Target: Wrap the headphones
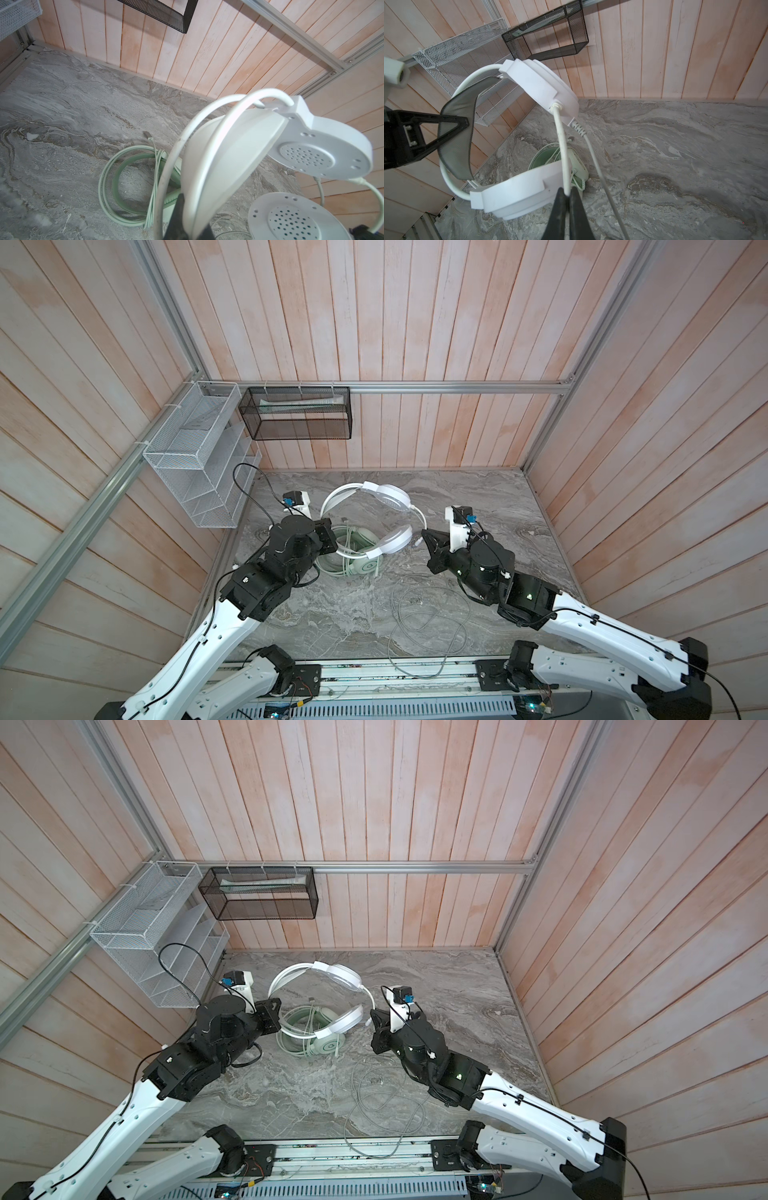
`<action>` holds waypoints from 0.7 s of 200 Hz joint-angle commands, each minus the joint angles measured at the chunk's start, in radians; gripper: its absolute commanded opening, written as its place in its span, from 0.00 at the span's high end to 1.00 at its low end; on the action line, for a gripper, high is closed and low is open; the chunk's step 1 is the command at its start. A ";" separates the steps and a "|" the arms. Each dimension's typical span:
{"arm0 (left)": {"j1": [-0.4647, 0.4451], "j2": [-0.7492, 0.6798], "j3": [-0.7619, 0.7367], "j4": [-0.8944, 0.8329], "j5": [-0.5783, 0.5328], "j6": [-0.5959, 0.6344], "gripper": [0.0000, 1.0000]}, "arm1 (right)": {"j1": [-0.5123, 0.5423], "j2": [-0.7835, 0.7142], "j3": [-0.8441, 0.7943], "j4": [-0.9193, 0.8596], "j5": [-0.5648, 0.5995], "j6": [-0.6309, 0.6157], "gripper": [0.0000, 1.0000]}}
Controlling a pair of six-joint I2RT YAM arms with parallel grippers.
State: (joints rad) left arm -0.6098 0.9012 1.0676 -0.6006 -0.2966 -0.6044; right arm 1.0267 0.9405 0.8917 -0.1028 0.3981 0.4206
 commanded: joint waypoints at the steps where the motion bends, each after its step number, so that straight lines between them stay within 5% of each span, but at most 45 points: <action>1: 0.001 -0.007 -0.003 0.065 -0.004 0.029 1.00 | -0.011 -0.003 0.072 -0.124 0.062 -0.069 0.99; 71: 0.001 0.030 0.002 0.041 -0.019 0.101 1.00 | -0.017 0.112 0.238 -0.426 -0.031 -0.124 1.00; 106: 0.001 0.036 -0.001 0.038 -0.010 0.096 1.00 | -0.016 0.089 0.227 -0.398 -0.078 -0.112 1.00; 140: 0.002 0.025 0.029 0.010 -0.004 0.036 1.00 | -0.017 -0.055 0.042 -0.249 -0.066 -0.075 0.72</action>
State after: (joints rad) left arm -0.6098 0.9432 1.0676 -0.5987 -0.3149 -0.5266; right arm 1.0138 0.9867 1.0416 -0.4480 0.3344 0.3202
